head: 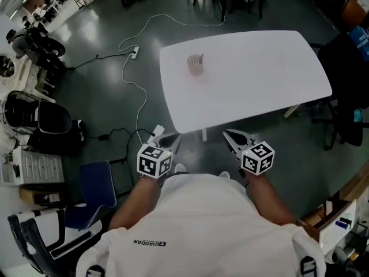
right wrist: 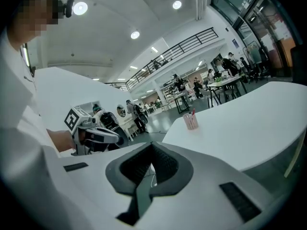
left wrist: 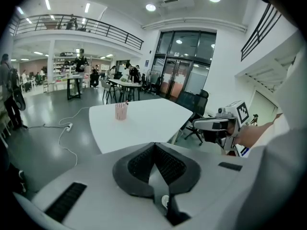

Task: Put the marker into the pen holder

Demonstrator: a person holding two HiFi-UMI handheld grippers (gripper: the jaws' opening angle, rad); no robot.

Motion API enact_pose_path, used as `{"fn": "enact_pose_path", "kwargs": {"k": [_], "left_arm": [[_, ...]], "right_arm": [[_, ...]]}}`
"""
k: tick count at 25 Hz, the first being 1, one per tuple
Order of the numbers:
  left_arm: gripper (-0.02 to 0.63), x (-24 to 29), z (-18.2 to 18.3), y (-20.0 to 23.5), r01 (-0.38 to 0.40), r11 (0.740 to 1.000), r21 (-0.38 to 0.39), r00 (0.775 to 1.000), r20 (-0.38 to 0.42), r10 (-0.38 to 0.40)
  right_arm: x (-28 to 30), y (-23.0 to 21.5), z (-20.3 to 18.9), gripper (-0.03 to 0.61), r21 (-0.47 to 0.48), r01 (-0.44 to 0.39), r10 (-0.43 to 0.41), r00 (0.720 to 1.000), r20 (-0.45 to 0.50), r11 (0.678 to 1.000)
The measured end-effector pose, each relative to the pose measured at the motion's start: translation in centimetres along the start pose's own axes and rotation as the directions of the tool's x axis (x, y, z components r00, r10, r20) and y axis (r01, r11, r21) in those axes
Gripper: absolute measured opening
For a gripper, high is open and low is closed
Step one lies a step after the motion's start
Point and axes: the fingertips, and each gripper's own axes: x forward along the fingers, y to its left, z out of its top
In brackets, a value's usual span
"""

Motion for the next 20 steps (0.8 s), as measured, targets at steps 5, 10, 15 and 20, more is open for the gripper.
{"fn": "enact_pose_path", "kwargs": {"k": [5,10,15,20], "left_arm": [[0.026,-1.4,0.6,5.8,0.018,1.0,0.01,1.0,0.005,-0.018],[0.026,-2.1,2.0,8.8,0.092,0.993,0.071,0.995,0.022,-0.094],[0.026,-3.3,1.6,11.3,0.147,0.984,0.101,0.989,0.004,-0.148],[0.026,-4.0,0.8,12.7,0.193,0.974,0.118,0.981,-0.007,-0.194]], "right_arm": [[4.3,2.9,0.9,0.018,-0.016,0.039,-0.039,0.999,0.024,0.999],[7.2,4.7,1.3,0.018,-0.015,0.107,-0.106,0.993,0.043,0.994],[9.0,6.5,0.8,0.018,0.014,0.174,-0.174,0.983,0.057,0.985],[9.7,8.3,-0.3,0.018,0.023,0.223,-0.224,0.973,0.058,0.975]]}}
